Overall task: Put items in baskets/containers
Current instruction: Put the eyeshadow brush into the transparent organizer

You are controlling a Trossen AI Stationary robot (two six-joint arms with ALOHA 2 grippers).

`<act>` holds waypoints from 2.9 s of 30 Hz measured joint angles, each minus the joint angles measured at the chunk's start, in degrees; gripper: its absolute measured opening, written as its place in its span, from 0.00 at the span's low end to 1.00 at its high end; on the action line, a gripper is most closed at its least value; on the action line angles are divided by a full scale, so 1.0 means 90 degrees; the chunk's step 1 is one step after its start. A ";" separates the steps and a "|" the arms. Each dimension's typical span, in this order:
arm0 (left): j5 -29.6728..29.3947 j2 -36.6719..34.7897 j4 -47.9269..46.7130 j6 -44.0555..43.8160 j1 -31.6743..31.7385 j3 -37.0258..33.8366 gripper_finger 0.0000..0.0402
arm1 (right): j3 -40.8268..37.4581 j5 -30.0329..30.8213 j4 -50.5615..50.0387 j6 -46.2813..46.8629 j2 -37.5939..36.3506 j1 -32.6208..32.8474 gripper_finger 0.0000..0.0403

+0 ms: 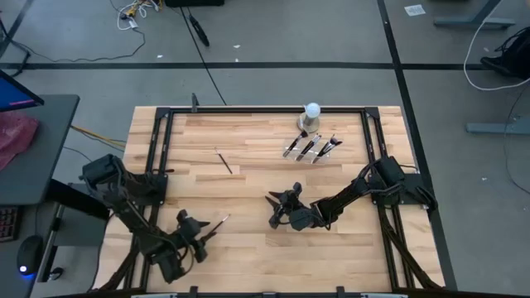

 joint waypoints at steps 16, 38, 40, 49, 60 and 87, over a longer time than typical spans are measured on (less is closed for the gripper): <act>-0.0265 0.1012 0.1963 0.1143 0.0306 -0.0857 0.38 | 0.0000 -0.0276 0.0111 0.0822 0.0002 0.0025 0.25; -0.1247 0.1733 0.4308 0.1687 -0.0158 -0.1799 0.04 | 0.0005 -0.1184 0.2210 -0.0362 -0.0048 0.0324 0.25; -0.1205 0.1630 0.4324 0.1663 -0.0159 -0.1787 0.04 | 0.0005 -0.1316 0.2234 -0.0529 -0.0095 0.0365 0.25; -0.0793 0.0774 0.4308 0.2274 0.0085 -0.1793 0.04 | 0.0007 -0.1794 0.1977 -0.0817 -0.0238 0.0544 0.25; -0.0664 -0.0251 0.5108 0.3958 0.0951 -0.1777 0.04 | 0.0010 -0.2280 0.0498 0.0291 -0.0238 0.0529 0.37; 0.1489 -0.0561 0.9694 0.9021 0.2215 -0.1763 0.04 | 0.1768 0.0408 0.1965 -0.3138 0.0605 0.1173 0.37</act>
